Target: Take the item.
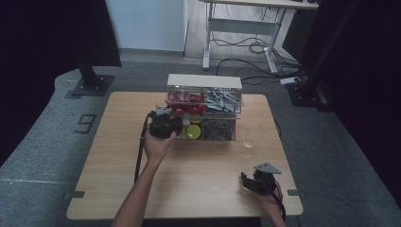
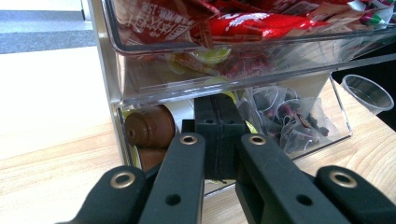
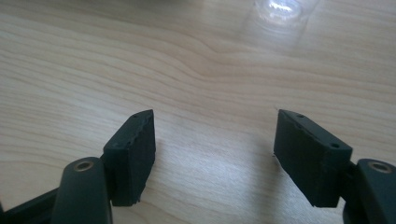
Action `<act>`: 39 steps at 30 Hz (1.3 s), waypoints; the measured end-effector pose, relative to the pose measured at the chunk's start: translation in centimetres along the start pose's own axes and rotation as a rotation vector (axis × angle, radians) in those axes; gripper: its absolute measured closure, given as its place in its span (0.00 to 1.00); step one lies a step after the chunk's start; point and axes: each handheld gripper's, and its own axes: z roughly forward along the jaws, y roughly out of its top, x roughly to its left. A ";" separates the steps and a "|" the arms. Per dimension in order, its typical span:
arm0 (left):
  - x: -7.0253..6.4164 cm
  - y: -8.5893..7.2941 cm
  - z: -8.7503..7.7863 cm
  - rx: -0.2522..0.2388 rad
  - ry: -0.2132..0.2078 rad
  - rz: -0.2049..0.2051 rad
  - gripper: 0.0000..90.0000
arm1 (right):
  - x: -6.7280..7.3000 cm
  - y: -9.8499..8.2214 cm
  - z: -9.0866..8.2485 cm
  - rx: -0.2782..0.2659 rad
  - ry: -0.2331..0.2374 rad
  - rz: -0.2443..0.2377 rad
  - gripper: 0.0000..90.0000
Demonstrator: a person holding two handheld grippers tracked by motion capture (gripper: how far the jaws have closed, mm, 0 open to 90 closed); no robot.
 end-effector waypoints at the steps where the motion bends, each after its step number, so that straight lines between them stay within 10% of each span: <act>1: 0.0 0.0 0.0 0.001 -0.001 0.002 1.00 | 0.1 0.1 -0.1 -0.006 0.010 0.005 0.33; 11: -0.3 0.3 0.2 0.017 0.011 0.037 1.00 | 0.2 2.4 -1.4 -0.116 0.060 0.035 0.42; 39: -0.2 0.5 0.3 0.017 -0.008 0.027 1.00 | 1.8 9.8 0.2 -0.141 0.209 -0.058 0.69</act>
